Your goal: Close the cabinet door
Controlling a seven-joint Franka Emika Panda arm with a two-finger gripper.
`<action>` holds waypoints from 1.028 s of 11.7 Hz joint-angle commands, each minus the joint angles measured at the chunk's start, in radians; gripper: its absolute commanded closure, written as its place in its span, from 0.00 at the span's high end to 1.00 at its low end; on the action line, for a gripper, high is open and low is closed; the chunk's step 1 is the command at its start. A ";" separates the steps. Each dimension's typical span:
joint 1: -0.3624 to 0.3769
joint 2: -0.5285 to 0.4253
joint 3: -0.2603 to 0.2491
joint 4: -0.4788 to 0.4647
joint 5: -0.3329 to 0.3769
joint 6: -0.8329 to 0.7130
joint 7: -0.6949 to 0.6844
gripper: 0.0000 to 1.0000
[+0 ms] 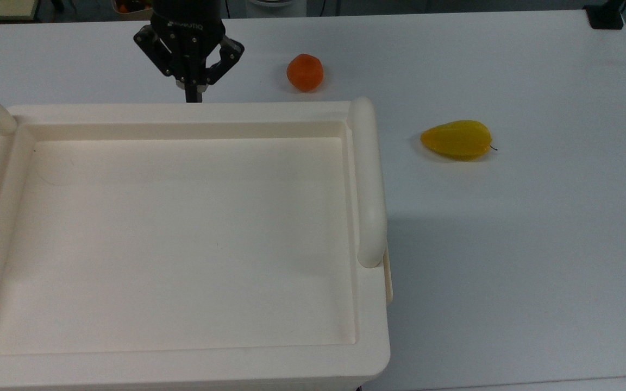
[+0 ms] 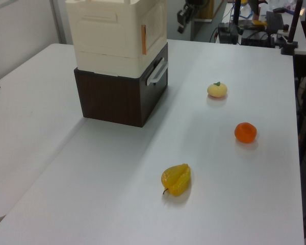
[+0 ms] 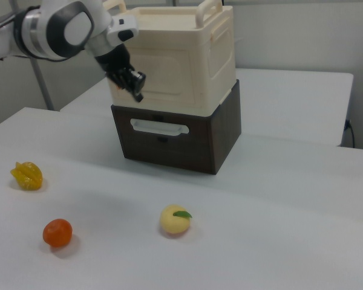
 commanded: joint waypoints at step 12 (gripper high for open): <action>-0.041 -0.188 0.045 -0.124 -0.003 -0.451 -0.205 0.89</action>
